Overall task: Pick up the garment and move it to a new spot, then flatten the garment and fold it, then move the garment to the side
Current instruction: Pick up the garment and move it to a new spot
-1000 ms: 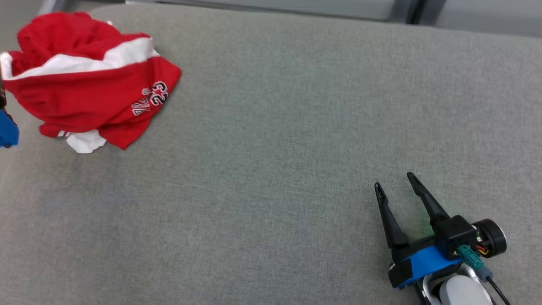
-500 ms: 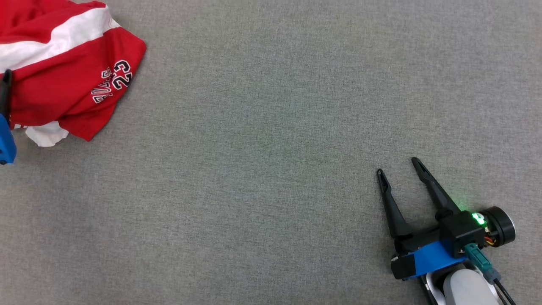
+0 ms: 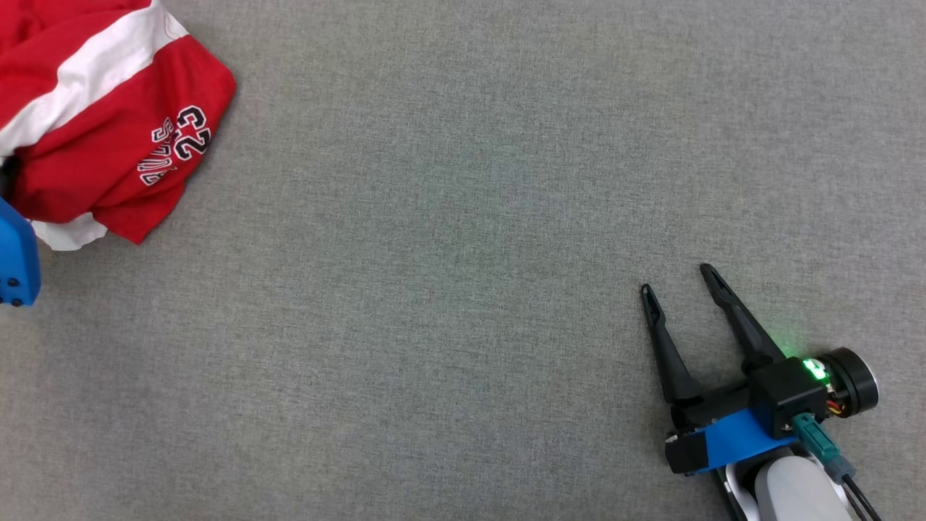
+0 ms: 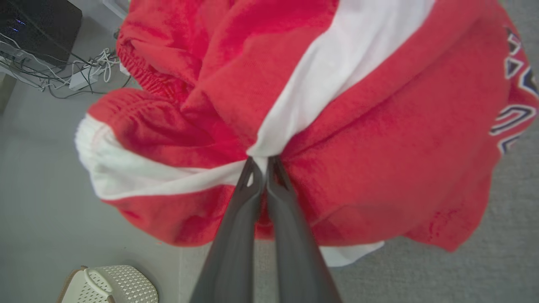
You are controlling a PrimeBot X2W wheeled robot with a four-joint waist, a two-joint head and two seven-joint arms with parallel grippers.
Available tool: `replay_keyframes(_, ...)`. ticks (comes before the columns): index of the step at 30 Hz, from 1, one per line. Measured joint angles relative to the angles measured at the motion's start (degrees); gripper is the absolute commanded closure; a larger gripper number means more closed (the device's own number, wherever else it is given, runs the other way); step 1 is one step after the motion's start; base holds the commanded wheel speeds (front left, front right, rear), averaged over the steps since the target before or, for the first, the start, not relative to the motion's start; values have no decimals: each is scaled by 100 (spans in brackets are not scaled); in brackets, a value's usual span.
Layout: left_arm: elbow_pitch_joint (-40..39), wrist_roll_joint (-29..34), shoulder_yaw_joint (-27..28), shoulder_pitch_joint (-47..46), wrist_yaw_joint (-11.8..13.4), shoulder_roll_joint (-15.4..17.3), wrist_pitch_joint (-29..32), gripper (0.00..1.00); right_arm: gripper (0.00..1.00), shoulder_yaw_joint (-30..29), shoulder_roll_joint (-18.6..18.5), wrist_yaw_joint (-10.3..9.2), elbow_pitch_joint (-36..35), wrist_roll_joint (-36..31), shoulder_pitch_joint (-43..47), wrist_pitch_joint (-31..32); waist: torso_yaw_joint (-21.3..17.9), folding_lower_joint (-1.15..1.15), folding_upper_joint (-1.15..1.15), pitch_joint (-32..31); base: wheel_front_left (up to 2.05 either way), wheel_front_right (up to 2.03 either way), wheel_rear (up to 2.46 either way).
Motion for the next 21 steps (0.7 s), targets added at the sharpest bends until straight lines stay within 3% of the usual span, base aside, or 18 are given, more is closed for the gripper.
replay_keyframes(11, 312, -63, -342, -419, -1, 198, -905, 100, 0, 21, -16, -2, 301, 258, -26, 48, 13, 2, 0, -492, 0, 0, 0)
replay_keyframes(21, -547, 231, -829, -982, -1, 578, -1135, 100, 0, 74, -23, -4, 581, 827, 28, 54, -227, 2, 0, -1436, 0, 0, 0)
